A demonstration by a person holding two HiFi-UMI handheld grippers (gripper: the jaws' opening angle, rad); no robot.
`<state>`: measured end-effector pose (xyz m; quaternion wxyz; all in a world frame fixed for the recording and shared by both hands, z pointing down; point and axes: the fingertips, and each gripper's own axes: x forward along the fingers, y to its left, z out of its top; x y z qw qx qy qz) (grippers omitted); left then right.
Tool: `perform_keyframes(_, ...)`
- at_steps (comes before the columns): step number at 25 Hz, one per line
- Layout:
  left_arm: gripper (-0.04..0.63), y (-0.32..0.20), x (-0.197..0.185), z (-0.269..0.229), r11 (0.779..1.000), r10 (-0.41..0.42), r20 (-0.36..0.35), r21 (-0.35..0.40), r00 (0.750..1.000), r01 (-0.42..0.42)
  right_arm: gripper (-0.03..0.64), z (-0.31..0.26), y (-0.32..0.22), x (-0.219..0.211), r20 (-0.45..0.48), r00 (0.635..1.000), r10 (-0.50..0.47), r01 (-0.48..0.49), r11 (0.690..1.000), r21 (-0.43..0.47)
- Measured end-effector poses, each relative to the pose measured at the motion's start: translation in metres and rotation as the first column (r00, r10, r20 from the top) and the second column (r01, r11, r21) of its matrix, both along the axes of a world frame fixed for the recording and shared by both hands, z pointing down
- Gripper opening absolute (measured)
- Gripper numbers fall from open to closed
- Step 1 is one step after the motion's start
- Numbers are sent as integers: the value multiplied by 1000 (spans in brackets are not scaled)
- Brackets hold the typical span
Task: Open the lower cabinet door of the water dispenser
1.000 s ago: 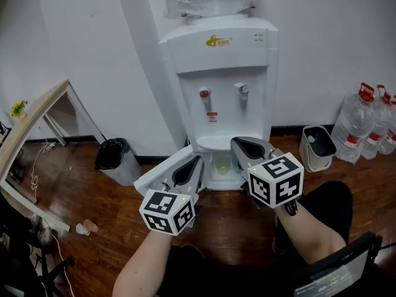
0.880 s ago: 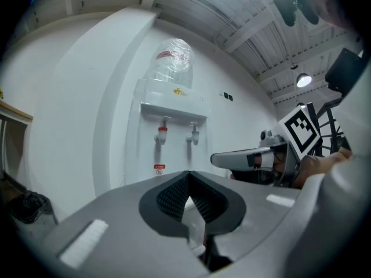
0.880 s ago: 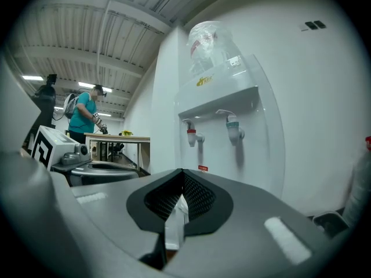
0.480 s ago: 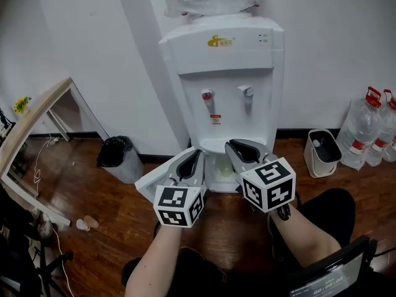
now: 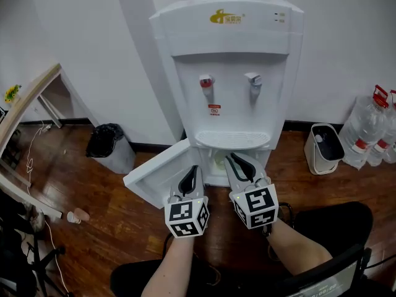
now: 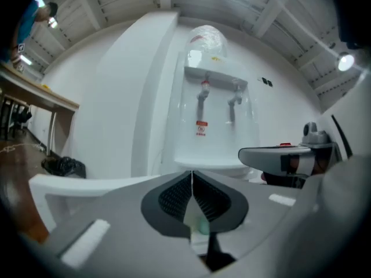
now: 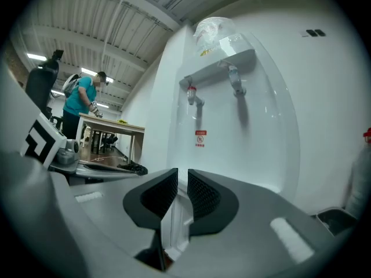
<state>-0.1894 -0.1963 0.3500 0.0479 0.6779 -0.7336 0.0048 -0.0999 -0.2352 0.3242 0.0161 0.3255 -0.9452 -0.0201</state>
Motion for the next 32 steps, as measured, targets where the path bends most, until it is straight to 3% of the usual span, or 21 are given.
perform_keyframes(4, 37, -17, -12, 42, 997, -51, -48, -63, 998, 48, 89, 54, -15, -2, -16, 999, 30, -31, 997, -71)
perform_keyframes(11, 38, -33, 1, 80, 995, 31, -24, -94, 999, -33, 100, 128, -29, 1, -67, 995, 78, -88, 984, -156)
perform_keyframes(24, 54, -53, 13, 134, 982, 86, -12, -169, 996, -87, 159, 182, -53, 6, -103, 985, 140, -160, 962, -220)
perform_keyframes(29, 54, -58, 20, 157, 964, 141, 4, -229, 990, -136, 164, 197, -62, 8, -105, 977, 183, -202, 955, -219)
perform_keyframes(32, 60, -59, 19, 166, 962, 137, -25, -236, 990, -139, 184, 211, -69, 11, -108, 971, 212, -233, 942, -240)
